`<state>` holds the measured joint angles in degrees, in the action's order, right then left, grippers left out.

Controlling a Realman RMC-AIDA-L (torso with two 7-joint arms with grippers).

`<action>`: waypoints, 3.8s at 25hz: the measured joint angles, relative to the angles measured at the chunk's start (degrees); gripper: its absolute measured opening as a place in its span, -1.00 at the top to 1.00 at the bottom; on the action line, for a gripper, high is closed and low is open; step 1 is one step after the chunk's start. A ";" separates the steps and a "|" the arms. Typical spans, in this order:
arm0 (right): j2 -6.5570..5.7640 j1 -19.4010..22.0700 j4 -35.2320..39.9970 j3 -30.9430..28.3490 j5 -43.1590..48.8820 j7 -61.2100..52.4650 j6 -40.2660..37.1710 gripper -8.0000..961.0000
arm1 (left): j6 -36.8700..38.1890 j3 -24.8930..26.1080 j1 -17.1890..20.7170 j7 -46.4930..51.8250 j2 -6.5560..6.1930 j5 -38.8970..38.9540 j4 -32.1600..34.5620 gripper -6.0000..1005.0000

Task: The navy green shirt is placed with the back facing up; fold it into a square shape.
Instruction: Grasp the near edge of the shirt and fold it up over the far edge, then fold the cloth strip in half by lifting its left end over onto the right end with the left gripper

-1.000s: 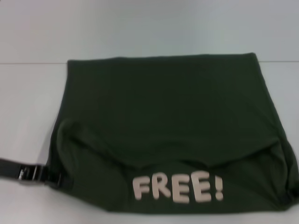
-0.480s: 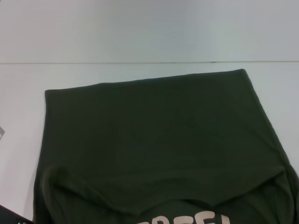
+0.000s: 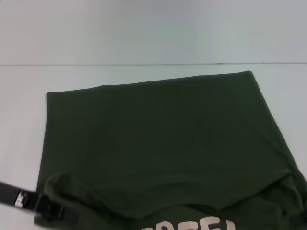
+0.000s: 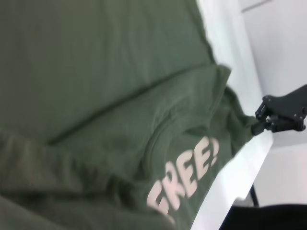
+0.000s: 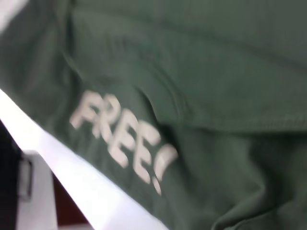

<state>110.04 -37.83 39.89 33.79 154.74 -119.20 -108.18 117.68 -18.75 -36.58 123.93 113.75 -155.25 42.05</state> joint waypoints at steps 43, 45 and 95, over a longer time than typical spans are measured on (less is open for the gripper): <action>9.80 -9.19 -16.05 -10.21 -38.05 21.36 70.40 0.86 | -58.61 13.02 -2.54 -16.25 5.41 34.07 -14.91 0.96; 9.81 -9.34 -16.81 -9.23 -40.33 23.24 71.86 0.86 | -59.97 13.02 -3.03 -17.25 5.72 34.21 -15.26 0.96; 8.09 0.99 -13.23 -1.65 -57.20 43.65 45.36 -0.43 | -47.26 7.68 2.76 -25.84 7.36 47.54 -12.60 -0.80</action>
<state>118.14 -36.84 26.65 32.15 97.54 -75.56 -62.82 70.42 -11.08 -33.83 98.09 121.11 -107.71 29.45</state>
